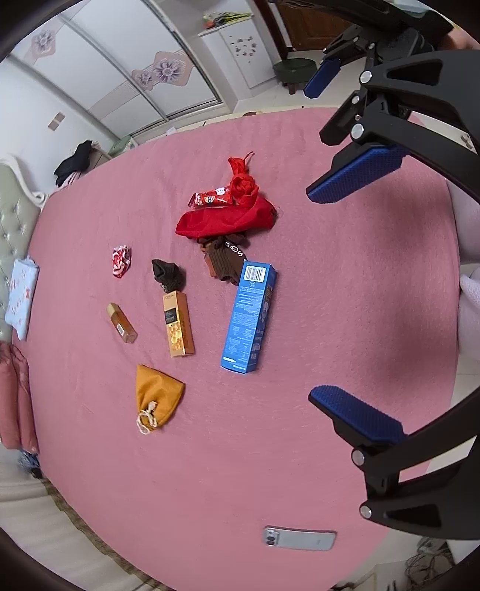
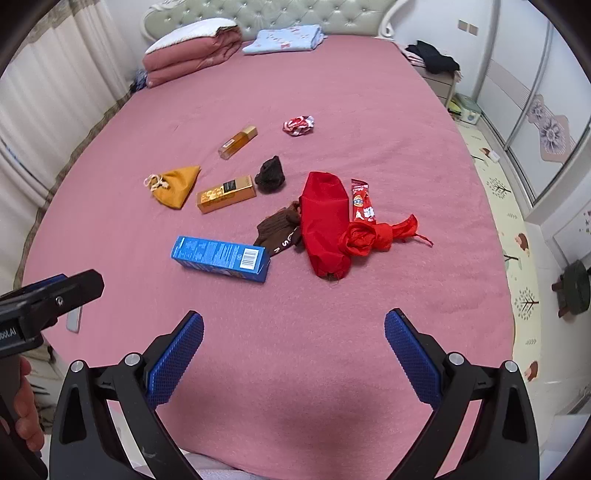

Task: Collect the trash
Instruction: 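Move both tools toward the blue box and gold box on the bed, then grasp the blue nasal spray box with the left tool while the right tool grasps the gold box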

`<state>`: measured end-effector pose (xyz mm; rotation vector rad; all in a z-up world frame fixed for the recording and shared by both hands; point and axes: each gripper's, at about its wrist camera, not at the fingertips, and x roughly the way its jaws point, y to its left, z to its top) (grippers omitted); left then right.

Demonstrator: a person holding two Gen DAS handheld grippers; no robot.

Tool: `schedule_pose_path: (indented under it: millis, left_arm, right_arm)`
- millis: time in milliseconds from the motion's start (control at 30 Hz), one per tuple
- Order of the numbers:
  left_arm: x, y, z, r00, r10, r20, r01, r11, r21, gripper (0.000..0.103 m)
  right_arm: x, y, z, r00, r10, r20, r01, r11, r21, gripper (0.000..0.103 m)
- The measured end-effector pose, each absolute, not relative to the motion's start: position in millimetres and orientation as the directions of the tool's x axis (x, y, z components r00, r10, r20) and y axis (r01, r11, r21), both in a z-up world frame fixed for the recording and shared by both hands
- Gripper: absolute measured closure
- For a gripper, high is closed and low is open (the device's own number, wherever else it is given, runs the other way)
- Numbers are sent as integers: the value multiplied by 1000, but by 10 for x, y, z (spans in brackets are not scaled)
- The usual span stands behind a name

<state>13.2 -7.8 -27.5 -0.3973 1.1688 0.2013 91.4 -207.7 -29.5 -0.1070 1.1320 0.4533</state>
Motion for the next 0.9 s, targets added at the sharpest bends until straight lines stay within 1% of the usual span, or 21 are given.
schedule_pose_path:
  millis: [400,900]
  left_arm:
    - [273,-81,-476,336,-95,-937,-469,846,-254,4]
    - [632,-96,-987,277,-154,-948,-648,699,-303,4]
  right_arm:
    - [1128,-1944,-403,293,317,-902,-509,851,133,9]
    - [1633,-1789,-811,192,321,-928,-638,759,131,9]
